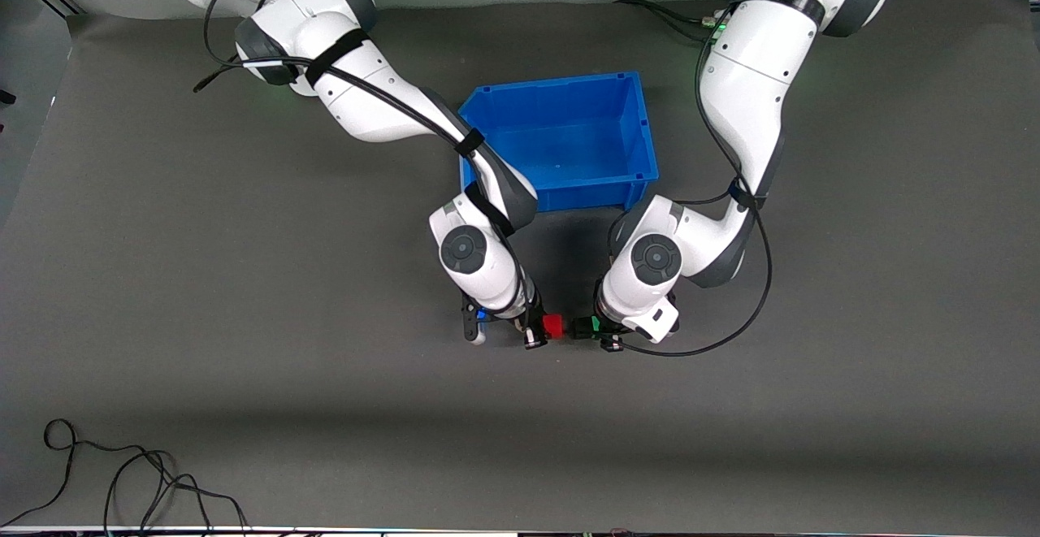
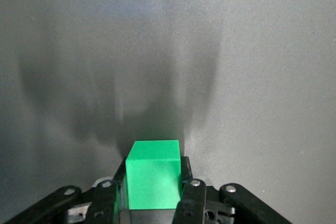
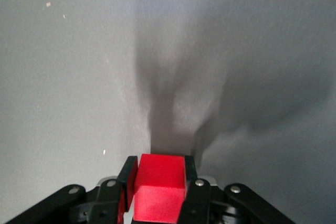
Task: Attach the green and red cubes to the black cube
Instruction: 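Press the red and green cubes against the black cube's sides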
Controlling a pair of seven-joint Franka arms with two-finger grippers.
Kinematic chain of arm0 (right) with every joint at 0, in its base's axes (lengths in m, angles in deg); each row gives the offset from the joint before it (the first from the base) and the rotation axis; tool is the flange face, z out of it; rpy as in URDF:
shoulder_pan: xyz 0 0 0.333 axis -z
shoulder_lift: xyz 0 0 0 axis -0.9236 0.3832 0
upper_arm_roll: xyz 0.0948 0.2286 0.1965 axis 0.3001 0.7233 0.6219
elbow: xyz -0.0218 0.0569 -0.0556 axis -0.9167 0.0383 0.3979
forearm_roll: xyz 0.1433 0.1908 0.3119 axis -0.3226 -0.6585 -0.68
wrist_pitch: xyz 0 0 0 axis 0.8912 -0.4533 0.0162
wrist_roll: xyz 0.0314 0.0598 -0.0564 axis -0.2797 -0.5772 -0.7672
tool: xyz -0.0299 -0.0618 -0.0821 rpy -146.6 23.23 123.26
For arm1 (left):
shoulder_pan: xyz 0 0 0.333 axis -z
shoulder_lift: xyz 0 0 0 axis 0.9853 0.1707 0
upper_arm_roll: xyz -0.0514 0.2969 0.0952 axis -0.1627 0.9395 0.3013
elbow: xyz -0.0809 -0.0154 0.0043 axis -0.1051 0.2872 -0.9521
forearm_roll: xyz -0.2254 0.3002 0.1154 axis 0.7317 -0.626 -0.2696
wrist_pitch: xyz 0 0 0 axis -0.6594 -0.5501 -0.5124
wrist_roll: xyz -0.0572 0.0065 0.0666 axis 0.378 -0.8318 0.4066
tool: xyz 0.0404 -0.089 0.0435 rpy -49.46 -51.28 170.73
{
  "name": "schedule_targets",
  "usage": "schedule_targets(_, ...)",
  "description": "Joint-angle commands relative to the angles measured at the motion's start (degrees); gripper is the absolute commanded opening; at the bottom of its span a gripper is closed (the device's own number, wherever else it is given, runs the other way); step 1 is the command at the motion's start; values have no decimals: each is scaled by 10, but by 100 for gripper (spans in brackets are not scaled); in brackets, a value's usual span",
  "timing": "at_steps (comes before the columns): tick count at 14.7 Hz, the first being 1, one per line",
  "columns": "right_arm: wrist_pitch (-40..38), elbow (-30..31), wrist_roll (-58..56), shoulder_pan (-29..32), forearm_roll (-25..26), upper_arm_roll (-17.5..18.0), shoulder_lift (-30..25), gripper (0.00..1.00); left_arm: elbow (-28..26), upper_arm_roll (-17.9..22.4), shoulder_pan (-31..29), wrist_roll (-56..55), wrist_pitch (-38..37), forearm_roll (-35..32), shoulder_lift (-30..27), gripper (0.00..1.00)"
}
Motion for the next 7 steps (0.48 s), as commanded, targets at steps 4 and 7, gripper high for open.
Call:
schedule_targets(4,15,-27,27,-16,12,-10,22,25,17,4,6,-10,-8,1,7,81)
schedule_targets(7,17,-26,25,-16,17,-10,22,69,18,4,4,-6,-14,-2,0,100)
